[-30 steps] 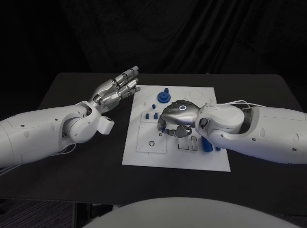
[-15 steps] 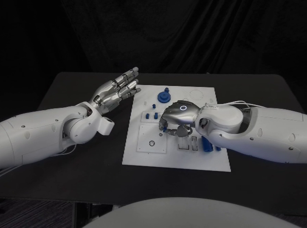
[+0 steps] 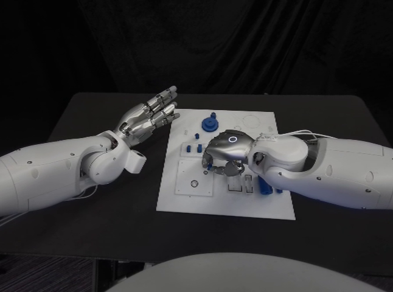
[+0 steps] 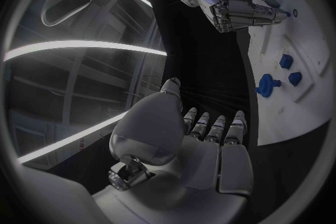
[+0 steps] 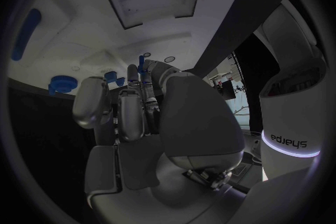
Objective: Assemble the parts on the task board
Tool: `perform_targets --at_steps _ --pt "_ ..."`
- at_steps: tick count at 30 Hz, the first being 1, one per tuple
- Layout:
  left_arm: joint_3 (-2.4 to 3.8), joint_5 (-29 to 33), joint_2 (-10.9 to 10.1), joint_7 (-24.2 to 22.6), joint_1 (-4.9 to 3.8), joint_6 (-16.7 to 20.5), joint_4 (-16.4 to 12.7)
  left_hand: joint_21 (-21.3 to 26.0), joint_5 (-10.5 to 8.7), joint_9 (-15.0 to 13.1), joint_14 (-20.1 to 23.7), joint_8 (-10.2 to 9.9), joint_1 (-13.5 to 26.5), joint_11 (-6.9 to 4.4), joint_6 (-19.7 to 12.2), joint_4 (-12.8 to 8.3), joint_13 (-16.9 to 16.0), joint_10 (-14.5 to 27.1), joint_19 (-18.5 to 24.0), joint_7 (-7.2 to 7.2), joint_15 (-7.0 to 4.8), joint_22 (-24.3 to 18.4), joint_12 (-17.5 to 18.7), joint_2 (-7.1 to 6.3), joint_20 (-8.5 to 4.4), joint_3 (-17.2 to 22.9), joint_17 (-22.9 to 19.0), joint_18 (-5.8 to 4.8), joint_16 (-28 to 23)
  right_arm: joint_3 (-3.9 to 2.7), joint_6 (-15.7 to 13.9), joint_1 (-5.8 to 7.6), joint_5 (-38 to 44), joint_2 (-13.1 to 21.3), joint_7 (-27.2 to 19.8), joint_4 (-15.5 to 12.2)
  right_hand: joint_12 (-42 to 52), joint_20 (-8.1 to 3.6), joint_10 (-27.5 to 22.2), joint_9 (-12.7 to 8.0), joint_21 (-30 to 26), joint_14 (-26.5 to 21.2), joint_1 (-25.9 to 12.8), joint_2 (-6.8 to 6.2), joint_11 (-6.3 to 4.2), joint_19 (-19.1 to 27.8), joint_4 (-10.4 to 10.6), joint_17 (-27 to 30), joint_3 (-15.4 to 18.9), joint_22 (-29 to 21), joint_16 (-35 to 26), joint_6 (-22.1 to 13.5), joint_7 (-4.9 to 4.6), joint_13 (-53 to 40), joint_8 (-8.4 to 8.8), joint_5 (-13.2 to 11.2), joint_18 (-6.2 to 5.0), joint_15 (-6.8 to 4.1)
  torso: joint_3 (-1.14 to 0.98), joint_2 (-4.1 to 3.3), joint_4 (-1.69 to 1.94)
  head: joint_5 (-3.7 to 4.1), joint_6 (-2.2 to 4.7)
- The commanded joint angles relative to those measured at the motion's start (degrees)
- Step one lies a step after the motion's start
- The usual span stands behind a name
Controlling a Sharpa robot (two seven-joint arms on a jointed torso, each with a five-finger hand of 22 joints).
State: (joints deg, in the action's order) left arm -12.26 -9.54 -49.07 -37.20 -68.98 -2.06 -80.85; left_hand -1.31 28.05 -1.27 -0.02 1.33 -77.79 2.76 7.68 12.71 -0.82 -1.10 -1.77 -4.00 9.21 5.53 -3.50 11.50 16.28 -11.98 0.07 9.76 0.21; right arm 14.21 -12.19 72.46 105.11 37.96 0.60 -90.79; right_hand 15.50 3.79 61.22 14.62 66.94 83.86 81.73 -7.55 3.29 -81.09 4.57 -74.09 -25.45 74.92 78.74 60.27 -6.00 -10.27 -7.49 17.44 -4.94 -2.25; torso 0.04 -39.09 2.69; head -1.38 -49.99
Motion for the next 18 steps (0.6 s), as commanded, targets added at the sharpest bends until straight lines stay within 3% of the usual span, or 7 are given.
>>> perform_targets --at_steps 1,18 --pt "0.05 0.0 0.0 -0.78 0.12 -0.71 -0.07 0.21 0.26 0.05 -0.04 -0.04 -0.15 0.44 -0.29 -0.28 -0.08 -0.08 0.02 -0.25 -0.44 -0.07 -0.29 0.36 -0.49 0.0 -0.04 0.53 -0.18 -0.04 0.08 -0.15 0.5 -0.17 -0.15 -0.24 -0.3 0.11 0.25 -0.06 -0.34 1.28 0.09 -0.16 0.0 -0.11 -0.43 0.11 -0.06 9.13 0.01 0.02 -0.35 0.07 0.26 0.03 0.43 -0.02 -0.06 -0.03 0.05 0.01 -0.01" --pt "0.05 0.0 0.07 -0.36 0.14 -1.02 0.09 0.23 0.27 -0.01 -0.04 0.04 -0.14 0.5 0.08 -0.28 -0.09 -0.09 0.05 -0.21 -0.42 -0.15 -0.33 0.39 -0.49 -0.01 -0.05 0.53 -0.18 -0.04 0.47 -0.16 0.5 -0.74 -0.18 -0.6 -0.28 0.11 0.39 -0.04 -0.33 1.28 0.14 -0.11 -0.06 -0.11 -0.51 0.1 -0.09 9.13 0.01 0.14 -0.3 0.08 0.24 0.03 0.42 -0.04 -0.09 -0.05 -0.05 0.07 -0.01"
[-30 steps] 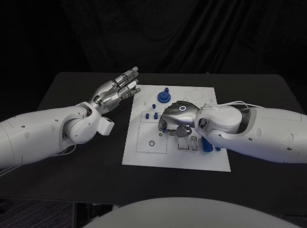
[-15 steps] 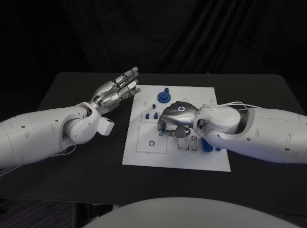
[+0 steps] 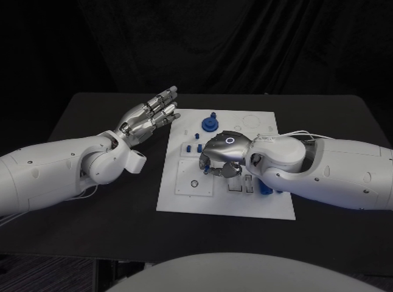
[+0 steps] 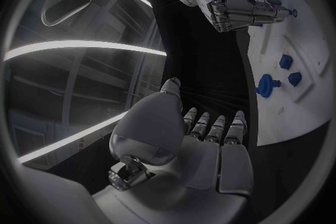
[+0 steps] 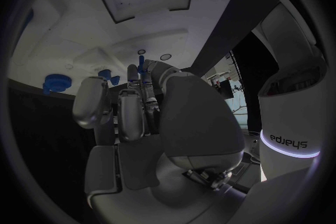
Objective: Assemble the parts on the task board
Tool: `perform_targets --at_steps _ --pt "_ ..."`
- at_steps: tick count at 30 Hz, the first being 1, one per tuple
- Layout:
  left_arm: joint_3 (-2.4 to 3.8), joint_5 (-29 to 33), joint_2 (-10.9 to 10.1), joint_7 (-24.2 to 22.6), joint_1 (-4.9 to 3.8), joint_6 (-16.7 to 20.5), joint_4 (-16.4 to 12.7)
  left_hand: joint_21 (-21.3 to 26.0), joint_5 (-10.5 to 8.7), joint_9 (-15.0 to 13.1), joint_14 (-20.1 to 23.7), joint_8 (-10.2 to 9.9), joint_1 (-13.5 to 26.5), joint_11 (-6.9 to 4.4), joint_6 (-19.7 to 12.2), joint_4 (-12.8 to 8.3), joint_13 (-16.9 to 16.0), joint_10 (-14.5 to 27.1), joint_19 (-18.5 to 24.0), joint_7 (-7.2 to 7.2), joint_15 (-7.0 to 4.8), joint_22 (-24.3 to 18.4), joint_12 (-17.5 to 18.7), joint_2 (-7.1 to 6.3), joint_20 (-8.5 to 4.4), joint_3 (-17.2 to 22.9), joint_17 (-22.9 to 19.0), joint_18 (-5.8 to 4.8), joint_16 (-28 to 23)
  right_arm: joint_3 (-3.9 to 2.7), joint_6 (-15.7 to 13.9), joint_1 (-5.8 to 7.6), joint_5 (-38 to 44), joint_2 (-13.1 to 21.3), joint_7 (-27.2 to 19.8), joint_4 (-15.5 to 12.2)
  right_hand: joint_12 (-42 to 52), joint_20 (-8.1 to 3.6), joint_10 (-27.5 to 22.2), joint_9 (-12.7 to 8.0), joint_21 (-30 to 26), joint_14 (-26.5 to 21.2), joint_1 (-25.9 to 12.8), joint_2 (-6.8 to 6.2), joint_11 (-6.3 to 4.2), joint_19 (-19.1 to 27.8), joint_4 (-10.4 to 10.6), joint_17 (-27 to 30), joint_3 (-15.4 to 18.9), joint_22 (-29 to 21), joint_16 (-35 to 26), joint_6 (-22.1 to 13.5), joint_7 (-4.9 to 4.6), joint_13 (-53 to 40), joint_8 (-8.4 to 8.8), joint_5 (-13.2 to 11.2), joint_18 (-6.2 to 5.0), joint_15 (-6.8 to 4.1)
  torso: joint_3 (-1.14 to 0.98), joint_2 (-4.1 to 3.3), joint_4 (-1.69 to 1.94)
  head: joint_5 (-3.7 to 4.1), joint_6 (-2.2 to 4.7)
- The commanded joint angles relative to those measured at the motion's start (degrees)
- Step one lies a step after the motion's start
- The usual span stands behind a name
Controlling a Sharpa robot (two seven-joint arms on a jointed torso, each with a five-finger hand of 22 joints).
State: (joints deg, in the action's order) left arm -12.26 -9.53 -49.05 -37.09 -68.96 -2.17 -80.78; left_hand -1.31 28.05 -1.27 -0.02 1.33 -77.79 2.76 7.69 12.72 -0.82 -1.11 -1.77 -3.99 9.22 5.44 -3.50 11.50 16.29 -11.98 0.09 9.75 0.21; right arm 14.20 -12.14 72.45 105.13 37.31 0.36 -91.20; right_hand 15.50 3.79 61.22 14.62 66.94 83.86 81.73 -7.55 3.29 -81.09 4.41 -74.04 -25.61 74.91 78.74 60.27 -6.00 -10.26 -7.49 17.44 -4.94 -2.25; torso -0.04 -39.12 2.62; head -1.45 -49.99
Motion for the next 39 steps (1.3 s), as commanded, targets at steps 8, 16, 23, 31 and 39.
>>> perform_targets --at_steps 8,16,23,31,39 --pt "0.05 0.0 0.16 -0.39 0.12 -1.04 0.1 0.23 0.27 -0.01 -0.03 0.04 -0.14 0.5 0.08 -0.29 -0.09 -0.08 0.05 -0.21 -0.42 -0.06 -0.33 0.39 -0.5 -0.01 -0.06 0.54 -0.18 -0.04 0.82 -0.16 0.48 -0.34 0.1 -0.04 -0.27 0.11 0.45 -0.03 -0.35 1.23 0.15 -0.11 -0.08 -0.1 -0.39 0.19 0.07 9.14 -0.09 0.18 -0.28 0.07 0.23 0.02 0.42 -0.05 0.0 0.02 0.01 0.24 -0.01" --pt "0.05 0.0 0.22 -0.27 0.12 -1.16 0.17 0.24 0.27 -0.02 -0.04 0.06 -0.12 0.55 0.12 -0.28 -0.1 -0.09 0.07 -0.16 -0.4 -0.11 -0.36 0.4 -0.5 -0.03 -0.06 0.54 -0.18 -0.04 0.99 -0.61 0.48 -0.75 0.05 0.81 -0.26 0.11 0.48 -0.03 -0.4 1.22 0.16 -0.12 -0.09 -0.08 -0.42 0.22 0.07 9.12 -0.12 0.19 -0.27 0.08 0.24 0.02 0.41 -0.05 0.03 0.07 0.0 0.13 -0.01" --pt "0.05 0.0 0.21 -0.18 0.12 -1.27 0.24 0.24 0.26 -0.02 -0.05 0.06 -0.1 0.59 0.1 -0.27 -0.1 -0.09 0.05 -0.11 -0.37 -0.06 -0.36 0.42 -0.5 -0.05 -0.06 0.54 -0.17 -0.04 1.07 -0.93 0.48 -0.84 -0.02 1.11 -0.27 0.11 0.51 -0.04 -0.44 1.19 0.18 -0.12 -0.1 -0.06 -0.46 0.31 0.07 9.11 -0.18 0.2 -0.26 0.09 0.26 0.02 0.4 -0.06 0.06 0.1 0.0 0.12 -0.01" --pt "0.05 0.0 0.36 -0.09 0.13 -1.46 0.33 0.24 0.26 -0.02 -0.05 0.06 -0.1 0.59 0.1 -0.27 -0.1 -0.09 0.05 -0.11 -0.37 -0.06 -0.36 0.42 -0.5 -0.05 -0.06 0.54 -0.17 -0.04 1.04 -1.02 0.48 -0.79 -0.06 1.2 -0.27 0.11 0.56 -0.04 -0.43 1.16 0.25 -0.12 -0.12 -0.06 -0.55 0.33 0.04 9.11 -0.21 0.22 -0.24 0.1 0.28 0.03 0.4 -0.07 0.04 0.08 0.11 0.26 -0.01" --pt "0.05 0.0 0.42 -0.01 0.16 -1.57 0.45 0.24 0.26 -0.02 -0.05 0.07 -0.09 0.63 0.09 -0.27 -0.09 -0.09 0.06 -0.08 -0.34 -0.08 -0.36 0.45 -0.5 -0.05 -0.06 0.54 -0.17 -0.04 1.41 -1.05 0.48 -0.86 -0.18 1.19 -0.62 0.12 0.18 -0.19 -1.03 0.97 0.15 -0.2 0.0 0.23 -0.69 0.7 0.02 8.96 -0.51 -0.26 -0.31 0.29 0.7 0.04 0.29 -0.04 0.01 0.11 -0.03 0.22 -0.01"
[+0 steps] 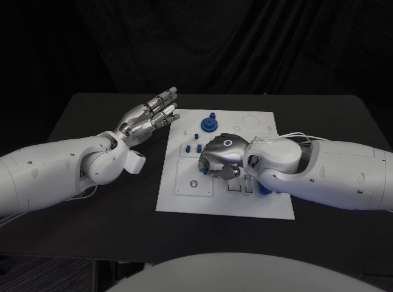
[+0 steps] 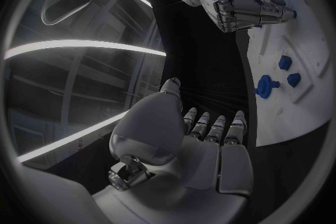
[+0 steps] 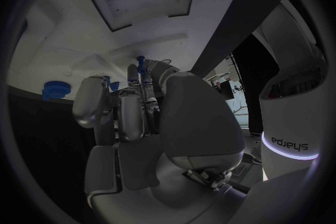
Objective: Assemble the parts on the task board
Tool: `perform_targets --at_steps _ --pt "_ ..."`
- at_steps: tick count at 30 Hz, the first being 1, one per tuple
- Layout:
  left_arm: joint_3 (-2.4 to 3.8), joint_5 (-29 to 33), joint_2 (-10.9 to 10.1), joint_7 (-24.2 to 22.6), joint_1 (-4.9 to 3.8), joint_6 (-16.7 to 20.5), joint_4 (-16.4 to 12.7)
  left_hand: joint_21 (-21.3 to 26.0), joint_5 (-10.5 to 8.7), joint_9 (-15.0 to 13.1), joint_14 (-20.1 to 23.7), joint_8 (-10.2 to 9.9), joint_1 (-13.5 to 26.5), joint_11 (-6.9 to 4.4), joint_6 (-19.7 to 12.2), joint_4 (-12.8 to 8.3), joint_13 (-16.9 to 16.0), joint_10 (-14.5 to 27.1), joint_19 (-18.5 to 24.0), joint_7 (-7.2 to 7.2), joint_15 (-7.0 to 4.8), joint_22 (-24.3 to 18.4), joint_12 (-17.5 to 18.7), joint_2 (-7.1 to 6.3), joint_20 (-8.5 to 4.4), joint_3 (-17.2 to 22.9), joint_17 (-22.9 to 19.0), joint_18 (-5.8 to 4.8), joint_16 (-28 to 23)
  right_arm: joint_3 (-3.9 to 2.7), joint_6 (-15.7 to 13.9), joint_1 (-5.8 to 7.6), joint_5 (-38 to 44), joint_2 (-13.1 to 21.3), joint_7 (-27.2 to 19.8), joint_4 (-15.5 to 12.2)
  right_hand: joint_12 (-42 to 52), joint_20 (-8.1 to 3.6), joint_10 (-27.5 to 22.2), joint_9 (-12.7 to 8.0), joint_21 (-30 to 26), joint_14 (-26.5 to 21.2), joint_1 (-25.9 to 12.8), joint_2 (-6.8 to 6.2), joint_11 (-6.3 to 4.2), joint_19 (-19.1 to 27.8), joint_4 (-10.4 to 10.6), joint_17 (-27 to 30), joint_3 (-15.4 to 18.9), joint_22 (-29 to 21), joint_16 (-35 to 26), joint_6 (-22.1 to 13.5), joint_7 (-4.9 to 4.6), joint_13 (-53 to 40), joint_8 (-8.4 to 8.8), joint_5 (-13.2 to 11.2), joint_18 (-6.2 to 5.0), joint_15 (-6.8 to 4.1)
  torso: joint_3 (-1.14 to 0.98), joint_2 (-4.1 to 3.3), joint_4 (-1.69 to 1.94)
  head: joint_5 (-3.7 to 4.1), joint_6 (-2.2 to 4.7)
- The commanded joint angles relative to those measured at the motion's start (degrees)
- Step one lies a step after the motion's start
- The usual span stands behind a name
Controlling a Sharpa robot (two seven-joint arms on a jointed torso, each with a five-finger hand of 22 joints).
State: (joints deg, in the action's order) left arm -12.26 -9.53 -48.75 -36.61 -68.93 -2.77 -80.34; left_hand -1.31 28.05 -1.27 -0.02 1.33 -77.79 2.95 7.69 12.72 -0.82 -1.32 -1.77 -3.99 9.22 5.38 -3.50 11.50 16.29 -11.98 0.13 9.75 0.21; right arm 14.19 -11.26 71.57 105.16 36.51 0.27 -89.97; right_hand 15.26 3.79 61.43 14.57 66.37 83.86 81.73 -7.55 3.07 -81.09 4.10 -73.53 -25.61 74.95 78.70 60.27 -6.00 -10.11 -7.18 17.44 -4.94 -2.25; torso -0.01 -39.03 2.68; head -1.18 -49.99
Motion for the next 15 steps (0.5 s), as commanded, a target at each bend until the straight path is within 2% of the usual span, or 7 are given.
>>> perform_targets --at_steps 1,6,9,10,11,13,15 --pt "0.05 -0.01 0.13 -0.48 0.12 -0.97 0.02 0.24 0.26 -0.02 -0.05 0.07 -0.09 0.43 0.09 -0.27 -0.09 0.12 0.06 -0.08 -0.34 -0.02 -0.36 0.45 -0.5 -0.06 -0.09 0.54 -0.17 -0.03 0.58 -0.17 0.45 -0.08 -0.11 -0.04 -0.54 0.14 -0.24 -0.24 -0.58 0.92 0.06 -0.21 0.27 0.3 -0.36 0.25 0.0 8.9 -0.54 -0.58 -0.35 0.22 0.63 0.05 0.27 0.0 -0.02 0.0 -0.07 -0.03 -0.01" --pt "0.05 -0.01 0.17 -0.44 0.14 -1.0 0.07 0.25 0.27 -0.02 -0.05 0.07 -0.08 0.46 0.1 -0.27 -0.09 0.13 0.07 -0.04 -0.31 -0.06 -0.35 0.49 -0.5 -0.05 -0.09 0.54 -0.17 -0.03 0.99 -0.18 0.45 -0.23 -0.57 0.03 -2.49 0.3 -3.21 -1.6 -1.02 0.69 -0.94 -0.68 0.53 0.62 -0.08 0.55 -0.53 8.78 -0.8 -4.29 -0.36 1.22 3.15 0.1 0.19 0.17 -0.06 -0.03 -0.06 -0.01 -0.01" --pt "0.05 -0.01 0.16 -0.43 0.15 -1.0 0.09 0.25 0.27 -0.02 -0.05 0.07 -0.08 0.46 0.1 -0.27 -0.09 0.13 0.07 -0.04 -0.31 -0.06 -0.35 0.49 -0.5 -0.05 -0.09 0.54 -0.17 -0.03 1.6 -0.18 0.45 -0.25 -0.82 0.07 -4.55 0.4 -6.3 -2.71 -1.69 0.37 -1.99 -1.56 0.46 0.95 0.47 1.15 -0.74 8.61 -1.29 -7.3 0.57 2.34 3.65 0.09 0.06 0.23 -0.08 -0.02 -0.06 -0.06 -0.01" --pt "0.05 -0.01 0.15 -0.43 0.15 -0.99 0.1 0.25 0.27 -0.02 -0.05 0.07 -0.08 0.46 0.1 -0.27 -0.09 0.13 0.07 -0.04 -0.31 -0.06 -0.35 0.49 -0.5 -0.05 -0.09 0.54 -0.17 -0.03 1.97 -0.18 0.45 -0.25 -0.81 0.08 -5.12 0.44 -7.18 -3.07 -2.0 0.26 -2.38 -1.87 0.46 1.1 0.66 1.31 -0.65 8.54 -1.43 -8.07 1.03 2.69 3.63 0.06 0.02 0.25 -0.08 -0.02 -0.05 -0.07 -0.01" --pt "0.05 -0.01 0.14 -0.43 0.15 -0.98 0.12 0.25 0.27 -0.02 -0.05 0.07 -0.08 0.46 0.1 -0.27 -0.09 0.13 0.07 -0.04 -0.31 -0.06 -0.35 0.49 -0.5 -0.05 -0.09 0.54 -0.17 -0.03 2.38 -0.18 0.45 -0.24 -0.77 0.1 -6.21 0.51 -9.07 -3.77 -2.87 -0.07 -3.01 -2.23 0.62 1.49 0.96 1.89 -0.17 8.33 -1.9 -9.95 3.21 3.3 3.62 0.0 -0.13 0.44 -0.07 -0.02 -0.04 -0.06 -0.01" --pt "0.05 -0.01 0.12 -0.42 0.15 -0.97 0.15 0.25 0.27 -0.02 -0.05 0.07 -0.08 0.46 0.1 -0.27 -0.09 0.13 0.07 -0.04 -0.31 -0.06 -0.35 0.49 -0.5 -0.05 -0.09 0.54 -0.17 -0.03 3.01 -0.18 0.45 -0.22 -0.65 0.14 -6.7 0.66 -10.12 -4.18 -3.86 -0.41 -3.3 -2.35 0.8 1.94 1.07 2.45 0.39 8.09 -2.36 -10.87 4.35 3.62 3.58 -0.02 -0.27 0.54 -0.06 -0.02 -0.03 -0.06 -0.01" --pt "0.05 -0.01 0.09 -0.42 0.16 -0.97 0.19 0.25 0.28 -0.02 -0.04 0.08 -0.08 0.48 0.12 -0.27 -0.09 0.13 0.08 -0.01 -0.29 -0.09 -0.34 0.52 -0.49 -0.05 -0.1 0.54 -0.18 -0.03 3.48 -0.18 0.45 -0.16 -0.57 0.19 -7.22 0.8 -11.56 -4.7 -5.33 -0.95 -3.75 -2.42 0.79 2.62 1.32 3.26 1.4 7.75 -3.04 -12.01 5.04 3.97 3.56 -0.03 -0.51 0.61 -0.05 -0.04 -0.01 -0.1 -0.01"
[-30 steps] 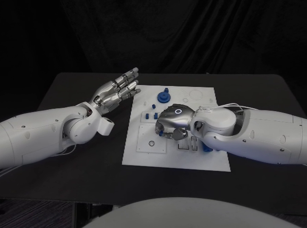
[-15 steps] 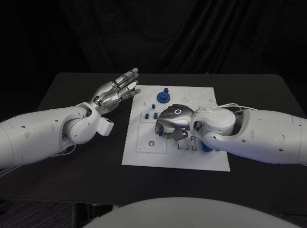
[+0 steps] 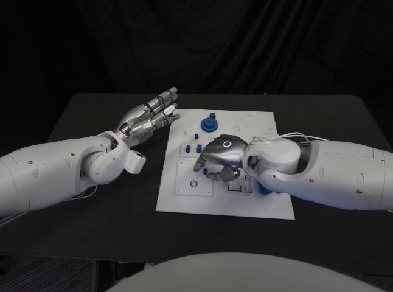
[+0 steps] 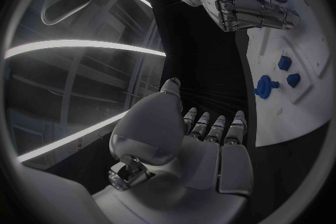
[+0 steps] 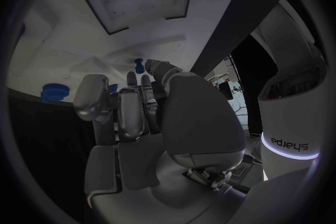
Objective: Assemble the parts on the task board
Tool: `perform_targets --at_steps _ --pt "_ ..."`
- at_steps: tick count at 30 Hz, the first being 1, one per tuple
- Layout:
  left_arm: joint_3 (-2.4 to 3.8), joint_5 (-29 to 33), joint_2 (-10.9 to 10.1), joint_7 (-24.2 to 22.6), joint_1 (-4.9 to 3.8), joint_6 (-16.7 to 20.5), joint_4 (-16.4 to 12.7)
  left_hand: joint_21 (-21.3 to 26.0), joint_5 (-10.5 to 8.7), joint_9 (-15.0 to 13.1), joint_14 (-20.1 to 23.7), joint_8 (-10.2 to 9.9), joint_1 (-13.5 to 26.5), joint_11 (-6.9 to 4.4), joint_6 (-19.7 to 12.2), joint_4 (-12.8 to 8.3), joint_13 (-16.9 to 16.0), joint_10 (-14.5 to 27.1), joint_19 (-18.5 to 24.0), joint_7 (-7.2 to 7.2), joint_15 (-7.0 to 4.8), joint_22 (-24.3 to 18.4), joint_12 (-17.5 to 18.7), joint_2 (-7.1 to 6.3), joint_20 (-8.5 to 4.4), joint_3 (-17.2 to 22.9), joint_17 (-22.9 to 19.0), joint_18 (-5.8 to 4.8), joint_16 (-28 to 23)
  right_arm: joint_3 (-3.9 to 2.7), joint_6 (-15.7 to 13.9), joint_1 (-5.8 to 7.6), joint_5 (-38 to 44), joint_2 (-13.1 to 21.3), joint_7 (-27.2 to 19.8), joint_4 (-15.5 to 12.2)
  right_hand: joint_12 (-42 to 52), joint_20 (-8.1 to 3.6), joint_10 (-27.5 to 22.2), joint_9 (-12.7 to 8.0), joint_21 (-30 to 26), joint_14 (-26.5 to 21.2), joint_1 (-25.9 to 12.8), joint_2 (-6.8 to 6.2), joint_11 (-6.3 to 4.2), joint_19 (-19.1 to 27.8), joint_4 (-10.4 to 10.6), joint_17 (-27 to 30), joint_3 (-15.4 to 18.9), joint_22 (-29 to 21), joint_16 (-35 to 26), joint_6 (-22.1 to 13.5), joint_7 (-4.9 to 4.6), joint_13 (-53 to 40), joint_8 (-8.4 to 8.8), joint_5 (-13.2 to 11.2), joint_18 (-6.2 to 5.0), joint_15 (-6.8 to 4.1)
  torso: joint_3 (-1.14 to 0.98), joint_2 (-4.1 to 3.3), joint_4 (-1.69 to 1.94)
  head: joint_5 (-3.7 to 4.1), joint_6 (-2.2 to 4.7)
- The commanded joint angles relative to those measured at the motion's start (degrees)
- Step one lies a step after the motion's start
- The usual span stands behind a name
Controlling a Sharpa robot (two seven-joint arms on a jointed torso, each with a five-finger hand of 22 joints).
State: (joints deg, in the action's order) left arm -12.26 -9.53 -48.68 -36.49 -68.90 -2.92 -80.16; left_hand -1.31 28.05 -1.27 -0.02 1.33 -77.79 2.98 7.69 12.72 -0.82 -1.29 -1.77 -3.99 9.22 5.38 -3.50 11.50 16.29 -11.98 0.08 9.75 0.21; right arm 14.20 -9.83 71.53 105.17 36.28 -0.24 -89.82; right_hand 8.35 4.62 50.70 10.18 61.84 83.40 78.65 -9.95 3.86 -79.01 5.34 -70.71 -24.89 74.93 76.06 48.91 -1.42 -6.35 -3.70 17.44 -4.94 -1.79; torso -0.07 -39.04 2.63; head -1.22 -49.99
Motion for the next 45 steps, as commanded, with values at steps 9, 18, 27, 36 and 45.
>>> perform_targets --at_steps 9,18,27,36,45 --pt "0.05 -0.01 -0.27 -0.56 0.18 -0.87 0.03 0.25 0.29 -0.03 -0.05 0.09 -0.08 0.46 0.17 -0.27 -0.09 0.11 0.07 0.03 -0.28 -0.08 -0.33 0.54 -0.49 -0.04 -0.05 0.53 -0.17 -0.05 -4.25 -0.01 0.45 1.92 -0.36 -0.87 -0.21 0.2 -4.64 -2.05 -2.45 -0.97 -1.22 0.24 0.14 1.1 2.14 0.8 5.62 7.51 -0.64 -3.92 1.97 0.82 -0.13 0.13 -0.72 0.34 0.09 0.0 0.06 -0.04 -0.01" --pt "0.05 -0.01 -0.94 -0.55 0.22 -0.66 -0.18 0.24 0.29 -0.05 -0.04 0.11 -0.08 0.48 0.26 -0.27 -0.09 0.11 0.06 0.12 -0.26 -0.03 -0.34 0.57 -0.49 -0.04 -0.05 0.53 -0.17 -0.05 -11.82 3.94 -5.81 7.77 -1.2 -5.51 2.96 0.17 -3.47 -2.59 -1.3 -0.31 -0.32 1.07 0.32 0.22 4.43 -0.3 7.25 7.89 0.37 -2.69 -0.38 0.37 -0.6 0.2 -0.48 0.34 0.0 0.03 -0.11 0.13 -0.01" --pt "0.05 -0.01 -0.95 -0.66 0.24 -0.58 -0.02 0.21 0.3 -0.06 -0.06 0.13 -0.07 0.49 0.3 -0.27 -0.1 0.1 0.01 0.21 -0.25 0.08 -0.38 0.59 -0.48 -0.05 -0.04 0.54 -0.16 -0.04 -9.24 8.79 -7.52 15.69 6.02 -9.03 5.19 0.01 -2.22 -3.04 4.82 2.36 -2.49 0.33 0.57 -2.97 7.64 -4.83 9.12 9.3 4.1 -0.22 0.95 0.44 -1.09 0.22 0.54 0.26 0.05 0.05 -0.25 0.16 -0.01" --pt "0.04 -0.01 -0.97 -0.72 0.35 -0.66 -0.74 0.22 0.32 -0.05 -0.03 0.13 -0.05 0.5 0.26 -0.26 -0.08 0.12 0.03 0.26 -0.25 0.02 -0.33 0.64 -0.48 -0.05 -0.06 0.54 -0.18 -0.02 -5.62 8.28 -5.82 18.2 7.77 -6.62 4.34 0.1 -3.65 -3.49 4.59 2.41 -3.84 -0.8 0.69 -3.05 11.42 -4.58 11.95 9.19 3.9 0.8 1.19 1.55 -0.92 0.46 0.47 0.36 0.16 0.1 -0.14 0.06 -0.01" --pt "0.04 -0.02 -1.25 -1.05 0.43 -0.09 -1.0 0.37 0.5 0.29 0.02 -0.32 -0.01 -1.95 -1.76 -0.58 0.05 0.3 0.31 -2.2 -1.74 -0.73 0.28 0.9 -0.89 -0.26 -0.08 0.54 -0.21 -0.02 -4.86 6.63 -5.59 17.43 6.6 -4.46 4.48 0.35 -1.66 -3.68 5.94 2.86 -4.8 -0.62 1.41 -3.67 11.41 -5.24 12.38 9.51 4.45 1.74 0.27 1.87 -0.95 0.56 0.72 0.75 0.15 -0.04 -0.03 -0.11 -0.01"
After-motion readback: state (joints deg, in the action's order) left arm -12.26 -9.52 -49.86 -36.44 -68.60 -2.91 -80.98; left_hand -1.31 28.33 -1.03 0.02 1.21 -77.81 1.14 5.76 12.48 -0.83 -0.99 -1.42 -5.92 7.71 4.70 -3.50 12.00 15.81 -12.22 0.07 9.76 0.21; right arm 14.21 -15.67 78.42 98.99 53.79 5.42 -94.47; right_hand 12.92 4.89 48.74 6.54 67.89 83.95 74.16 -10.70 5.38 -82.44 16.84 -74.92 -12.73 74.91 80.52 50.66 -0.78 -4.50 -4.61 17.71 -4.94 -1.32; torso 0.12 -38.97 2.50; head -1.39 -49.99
